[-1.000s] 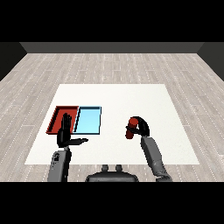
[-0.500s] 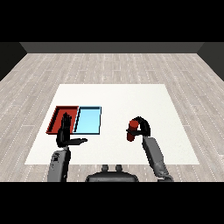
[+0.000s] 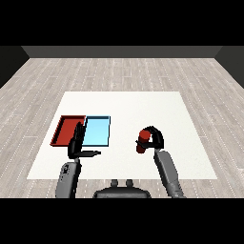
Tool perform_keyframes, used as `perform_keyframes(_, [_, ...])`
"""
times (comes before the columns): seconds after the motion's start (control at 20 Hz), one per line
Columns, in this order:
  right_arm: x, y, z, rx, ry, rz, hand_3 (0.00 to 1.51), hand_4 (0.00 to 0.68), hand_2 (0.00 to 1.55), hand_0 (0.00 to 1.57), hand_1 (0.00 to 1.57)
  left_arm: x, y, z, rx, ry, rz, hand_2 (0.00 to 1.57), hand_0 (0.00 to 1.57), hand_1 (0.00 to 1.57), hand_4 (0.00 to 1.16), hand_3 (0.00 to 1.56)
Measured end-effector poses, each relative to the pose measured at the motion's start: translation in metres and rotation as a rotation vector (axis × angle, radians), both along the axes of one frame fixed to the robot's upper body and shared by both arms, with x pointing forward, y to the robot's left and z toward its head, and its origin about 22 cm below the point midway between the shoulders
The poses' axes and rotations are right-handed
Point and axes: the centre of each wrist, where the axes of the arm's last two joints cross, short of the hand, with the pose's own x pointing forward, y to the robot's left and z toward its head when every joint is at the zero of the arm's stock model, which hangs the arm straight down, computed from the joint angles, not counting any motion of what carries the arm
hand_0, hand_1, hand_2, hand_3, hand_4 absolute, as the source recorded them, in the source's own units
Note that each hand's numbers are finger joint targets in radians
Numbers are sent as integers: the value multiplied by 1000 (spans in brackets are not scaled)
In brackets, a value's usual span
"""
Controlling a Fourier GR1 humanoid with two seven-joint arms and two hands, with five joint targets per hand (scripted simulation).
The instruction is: Pick the red can and put it in the red box
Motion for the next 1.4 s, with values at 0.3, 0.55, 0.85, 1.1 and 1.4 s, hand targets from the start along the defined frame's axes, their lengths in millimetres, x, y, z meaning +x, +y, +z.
perform_keyframes(0.3, [-2, 3, 25, 18, -41, -1, 1418, 652, 1438, 1417, 1417, 15, -34, 4, -15, 39, -89, 0, 0, 0, 0, 0])
perform_keyframes(0.55, [4, 26, 35, 35, -62, 12, 1421, 649, 1443, 1429, 1429, 22, -60, 8, -23, 65, -147, 0, 0, 0, 0, 0])
perform_keyframes(0.85, [18, 63, 38, 39, -75, 23, 1418, 653, 1436, 1410, 1410, 19, -83, 13, -31, 77, -188, 0, 0, 0, 0, 0])
perform_keyframes(1.1, [25, 86, 48, 33, -110, 49, 1393, 636, 1403, 1392, 1392, 22, -110, 15, -35, 86, -232, 0, 0, 0, 0, 0])
perform_keyframes(1.4, [20, 96, 52, 54, -134, 90, 1400, 615, 1409, 1392, 1392, 27, -128, 14, -21, 93, -262, 0, 0, 0, 0, 0])
